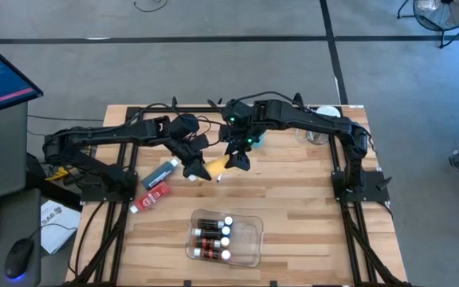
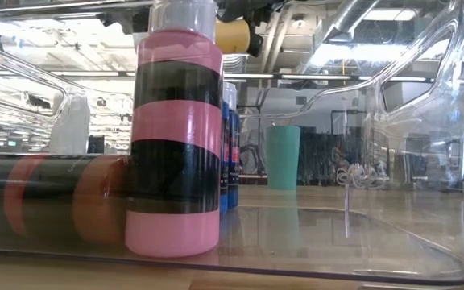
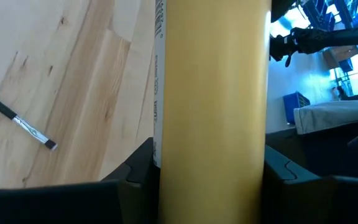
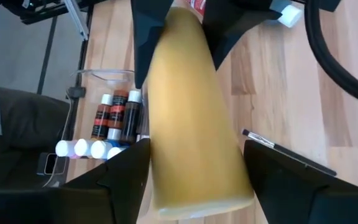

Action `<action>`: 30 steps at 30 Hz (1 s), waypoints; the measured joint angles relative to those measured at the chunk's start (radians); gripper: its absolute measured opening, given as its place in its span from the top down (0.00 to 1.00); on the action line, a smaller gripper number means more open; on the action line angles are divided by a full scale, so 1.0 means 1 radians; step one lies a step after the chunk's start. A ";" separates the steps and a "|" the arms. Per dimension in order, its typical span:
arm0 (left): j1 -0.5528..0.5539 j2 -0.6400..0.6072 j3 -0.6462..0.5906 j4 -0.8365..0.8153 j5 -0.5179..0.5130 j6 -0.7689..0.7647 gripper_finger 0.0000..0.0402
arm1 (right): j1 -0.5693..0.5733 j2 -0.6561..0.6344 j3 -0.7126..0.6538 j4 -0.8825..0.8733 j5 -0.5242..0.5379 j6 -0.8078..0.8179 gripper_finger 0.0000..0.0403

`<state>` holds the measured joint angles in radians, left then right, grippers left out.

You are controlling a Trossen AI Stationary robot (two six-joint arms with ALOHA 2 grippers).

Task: Pick & Place Paint Supplies
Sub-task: Put the yellow paint bottle into the transparent bin

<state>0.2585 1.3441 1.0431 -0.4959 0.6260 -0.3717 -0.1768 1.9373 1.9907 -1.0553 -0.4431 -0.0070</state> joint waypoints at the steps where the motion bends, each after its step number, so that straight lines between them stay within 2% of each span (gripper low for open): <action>1: 0.000 0.000 0.000 0.005 0.002 0.000 0.67 | 0.000 0.000 0.000 0.003 0.000 0.000 0.37; 12: 0.001 0.000 0.000 0.046 0.005 -0.008 0.67 | 0.007 0.017 -0.001 0.037 -0.004 0.008 0.37; 24: 0.005 0.000 0.000 0.072 0.008 -0.007 0.67 | 0.011 0.016 -0.002 -0.003 -0.001 0.011 0.37; 27: 0.005 0.000 0.000 0.074 0.009 0.001 0.67 | 0.010 0.016 -0.002 -0.006 -0.002 0.014 0.41; 30: 0.005 0.000 0.000 0.079 0.009 0.005 0.67 | 0.012 0.016 -0.002 -0.010 -0.007 0.011 0.49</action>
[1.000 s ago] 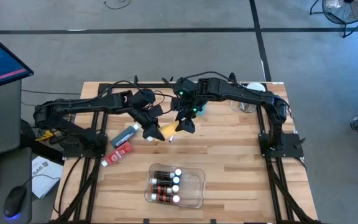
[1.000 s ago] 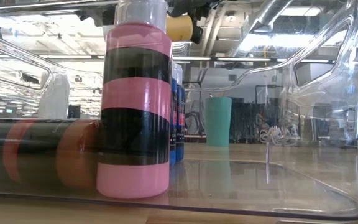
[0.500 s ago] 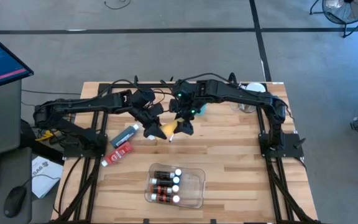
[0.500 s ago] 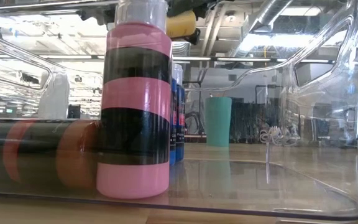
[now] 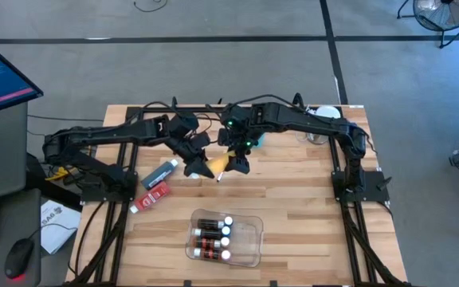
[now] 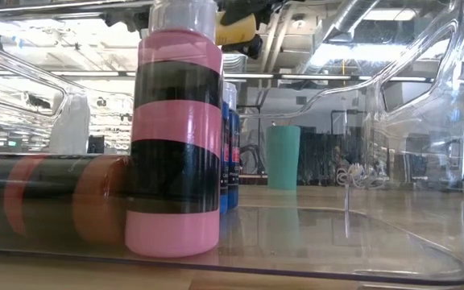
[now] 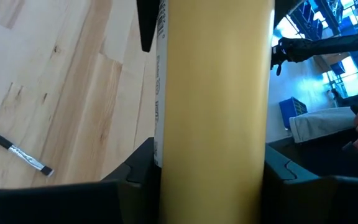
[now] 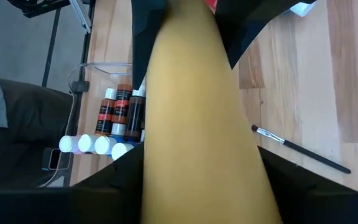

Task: Pick & Place Paint Supplies
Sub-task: Put the yellow paint bottle into the transparent bin

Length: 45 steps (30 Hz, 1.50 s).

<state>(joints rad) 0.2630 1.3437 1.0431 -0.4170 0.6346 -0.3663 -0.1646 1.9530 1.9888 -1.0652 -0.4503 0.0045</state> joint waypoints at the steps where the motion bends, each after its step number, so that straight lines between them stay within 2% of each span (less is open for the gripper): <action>1: 0.000 0.000 0.000 0.001 0.000 0.000 0.67 | 0.000 0.000 0.000 -0.001 -0.001 -0.001 0.52; 3: 0.000 0.000 0.000 0.001 0.000 0.000 0.67 | 0.000 0.000 0.000 -0.001 0.000 -0.003 0.55; 13: 0.023 -0.046 0.000 0.004 -0.020 -0.009 0.62 | -0.003 -0.005 0.003 0.006 -0.031 0.059 0.56; 17: 0.063 -0.132 0.003 0.032 -0.053 -0.012 0.58 | -0.007 -0.007 -0.003 -0.013 -0.049 0.095 0.56; 21: 0.116 -0.224 0.002 0.053 -0.111 -0.014 0.57 | -0.009 -0.010 0.000 0.036 -0.070 0.119 0.56; 26: 0.182 -0.329 0.002 0.104 -0.131 -0.049 0.58 | -0.023 -0.022 -0.001 0.124 -0.102 0.173 0.56; 29: 0.192 -0.368 0.001 0.140 -0.155 -0.065 0.59 | -0.033 -0.029 0.000 0.191 -0.150 0.206 0.56; 33: 0.192 -0.422 0.001 0.157 -0.196 -0.066 0.59 | -0.033 -0.051 0.002 0.260 -0.155 0.236 0.56; 37: 0.192 -0.453 0.000 0.160 -0.228 -0.060 0.59 | -0.022 -0.078 0.000 0.308 -0.139 0.259 0.56; 45: 0.217 -0.508 0.000 0.207 -0.237 -0.038 0.60 | 0.057 -0.105 -0.001 0.441 -0.010 0.361 0.56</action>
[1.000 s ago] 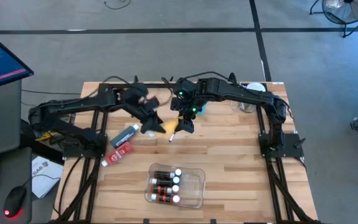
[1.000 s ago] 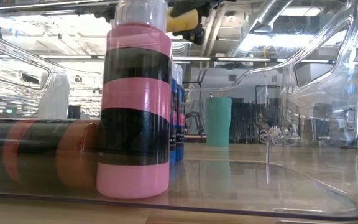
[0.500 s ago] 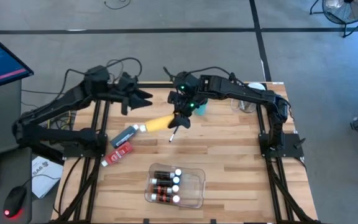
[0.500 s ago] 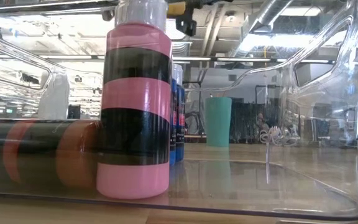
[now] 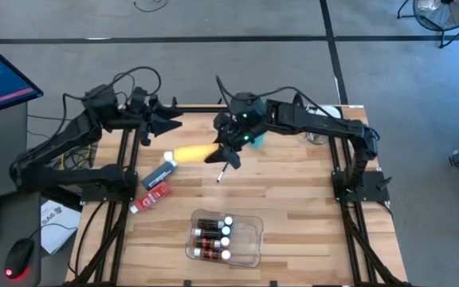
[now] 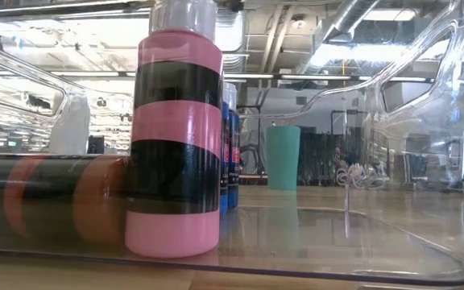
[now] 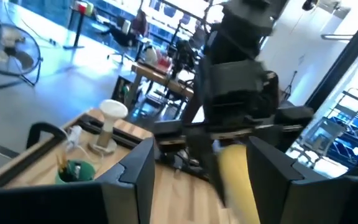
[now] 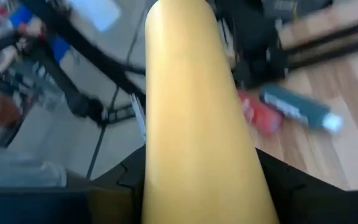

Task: Pick & Place Paint Supplies
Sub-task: Put the yellow paint bottle into the transparent bin

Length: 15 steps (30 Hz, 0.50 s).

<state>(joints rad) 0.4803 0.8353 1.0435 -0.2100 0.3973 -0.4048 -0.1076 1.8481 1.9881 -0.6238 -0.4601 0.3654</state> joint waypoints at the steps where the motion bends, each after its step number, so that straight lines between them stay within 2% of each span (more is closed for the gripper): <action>1: 0.008 -0.007 0.000 0.000 0.000 0.003 0.60 | 0.012 0.000 0.000 0.039 0.029 0.018 0.56; 8: 0.052 -0.081 0.000 -0.001 0.039 0.004 0.60 | 0.102 0.003 -0.054 0.325 0.135 0.149 0.55; 15: 0.098 -0.158 0.000 0.000 0.049 0.000 0.61 | 0.190 0.005 -0.214 0.679 0.310 0.284 0.55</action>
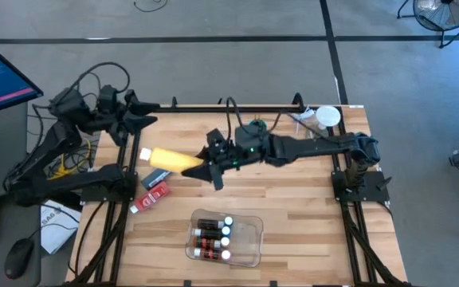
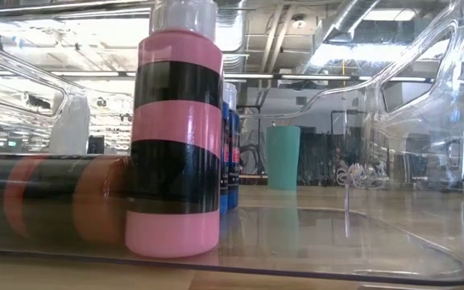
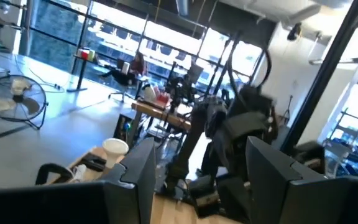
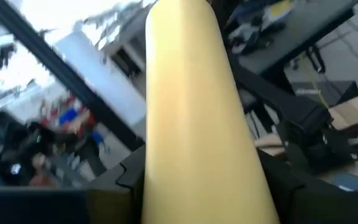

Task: Pick & Place Paint Supplies
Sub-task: Put the yellow paint bottle into the transparent bin

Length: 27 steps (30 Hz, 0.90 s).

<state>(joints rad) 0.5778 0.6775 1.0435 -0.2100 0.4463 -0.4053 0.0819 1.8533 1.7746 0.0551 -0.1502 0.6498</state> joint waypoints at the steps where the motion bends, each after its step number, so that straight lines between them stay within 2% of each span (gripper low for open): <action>1: 0.007 -0.005 0.000 0.000 0.013 -0.011 0.61 | 0.010 0.000 -0.027 0.062 0.028 0.011 0.56; 12: 0.018 0.002 0.000 -0.001 0.078 -0.094 0.60 | 0.048 -0.001 -0.387 0.865 0.221 0.101 0.52; 18: 0.017 0.135 0.032 0.025 0.259 -0.178 0.59 | 0.064 -0.001 -0.600 1.227 0.377 0.098 0.57; 20: 0.014 0.204 0.075 0.025 0.304 -0.183 0.59 | 0.073 -0.001 -0.651 1.321 0.418 0.077 0.57; 23: 0.007 0.304 0.157 0.042 0.321 -0.175 0.59 | 0.084 -0.001 -0.694 1.394 0.447 0.046 0.53; 27: -0.014 0.407 0.259 0.045 0.321 -0.158 0.57 | 0.102 -0.001 -0.705 1.393 0.474 0.006 0.52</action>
<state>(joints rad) 0.5635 1.0842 1.3025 -0.1649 0.7672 -0.5628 0.1844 1.8519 1.0698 1.4480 0.3237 0.6559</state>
